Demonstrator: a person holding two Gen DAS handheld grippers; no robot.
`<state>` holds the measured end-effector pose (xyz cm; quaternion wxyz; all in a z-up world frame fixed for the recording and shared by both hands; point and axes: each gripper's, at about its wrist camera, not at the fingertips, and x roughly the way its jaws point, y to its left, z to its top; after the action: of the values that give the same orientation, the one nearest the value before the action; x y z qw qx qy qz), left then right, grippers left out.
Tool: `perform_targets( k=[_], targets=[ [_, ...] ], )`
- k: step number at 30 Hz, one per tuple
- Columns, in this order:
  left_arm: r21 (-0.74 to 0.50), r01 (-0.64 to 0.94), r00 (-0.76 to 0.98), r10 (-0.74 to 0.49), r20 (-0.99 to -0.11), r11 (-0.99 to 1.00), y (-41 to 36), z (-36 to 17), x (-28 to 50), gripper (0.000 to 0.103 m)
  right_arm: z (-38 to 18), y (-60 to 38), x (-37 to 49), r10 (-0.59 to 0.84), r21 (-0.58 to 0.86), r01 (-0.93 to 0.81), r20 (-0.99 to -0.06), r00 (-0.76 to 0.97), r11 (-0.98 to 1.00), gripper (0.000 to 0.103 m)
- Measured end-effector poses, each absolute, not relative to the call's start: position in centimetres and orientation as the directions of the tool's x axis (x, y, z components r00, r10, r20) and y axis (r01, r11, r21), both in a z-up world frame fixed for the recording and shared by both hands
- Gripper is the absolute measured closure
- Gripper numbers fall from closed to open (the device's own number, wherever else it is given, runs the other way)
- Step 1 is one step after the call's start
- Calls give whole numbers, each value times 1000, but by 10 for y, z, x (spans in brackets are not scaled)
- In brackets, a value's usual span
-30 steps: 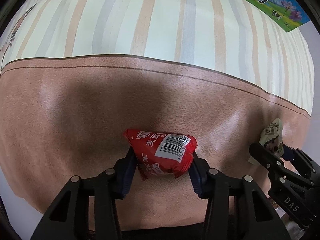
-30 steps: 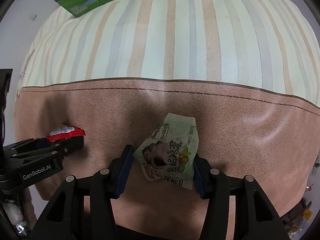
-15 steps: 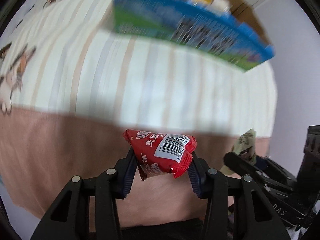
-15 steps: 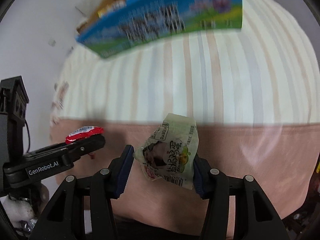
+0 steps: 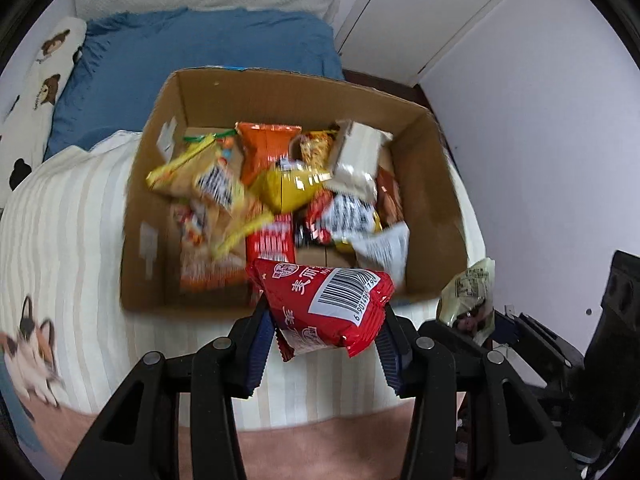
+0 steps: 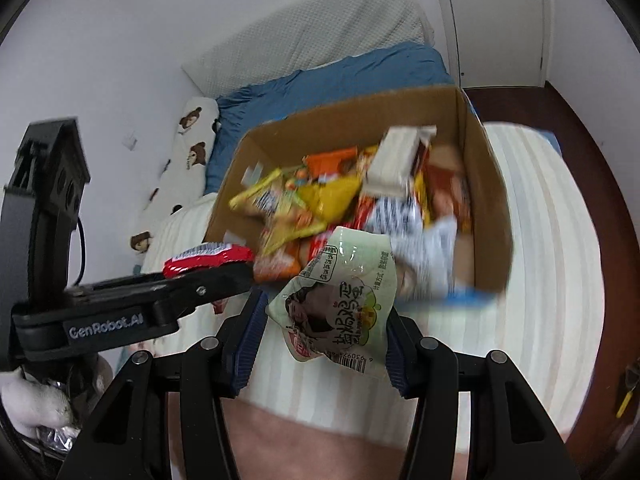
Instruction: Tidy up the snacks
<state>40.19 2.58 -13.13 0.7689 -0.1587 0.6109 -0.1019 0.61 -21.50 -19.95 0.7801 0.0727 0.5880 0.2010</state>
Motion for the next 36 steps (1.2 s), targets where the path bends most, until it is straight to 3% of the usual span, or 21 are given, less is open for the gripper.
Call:
perform_targets(
  k=[6, 13, 16, 17, 18, 21, 23, 24, 36],
  targets=[
    [-331, -68, 82, -325, -942, 941, 21, -179, 468, 59, -234, -205, 52, 357, 325, -224, -926, 122, 919, 47],
    [-295, -82, -52, -300, -953, 952, 16, -223, 485, 57, -284, -203, 67, 353, 346, -177, -936, 7, 921, 46],
    [-294, -102, -85, -303, -949, 950, 17, -237, 482, 56, -303, -207, 70, 337, 338, -138, -941, -30, 931, 42],
    [-286, -98, -94, -295, -951, 953, 16, -240, 481, 56, -306, -209, 71, 325, 326, -134, -945, -30, 936, 35],
    [-282, -92, -97, -290, -952, 955, 15, -242, 481, 54, -307, -210, 71, 310, 311, -137, -950, -26, 941, 24],
    [-276, -90, -85, -283, -955, 957, 15, -245, 478, 41, -306, -215, 72, 286, 285, -128, -958, -12, 950, 12],
    [-271, -88, -69, -277, -958, 959, 17, -242, 475, 14, -304, -217, 73, 259, 256, -134, -966, 3, 957, 10],
    [-266, -86, -62, -271, -960, 960, 17, -241, 473, 10, -301, -219, 74, 247, 243, -132, -969, 15, 961, 9],
    [-193, -83, 29, -191, -981, 978, 28, -222, 455, 9, -287, -237, 76, 138, 128, -115, -987, 82, 985, 3]
  ],
)
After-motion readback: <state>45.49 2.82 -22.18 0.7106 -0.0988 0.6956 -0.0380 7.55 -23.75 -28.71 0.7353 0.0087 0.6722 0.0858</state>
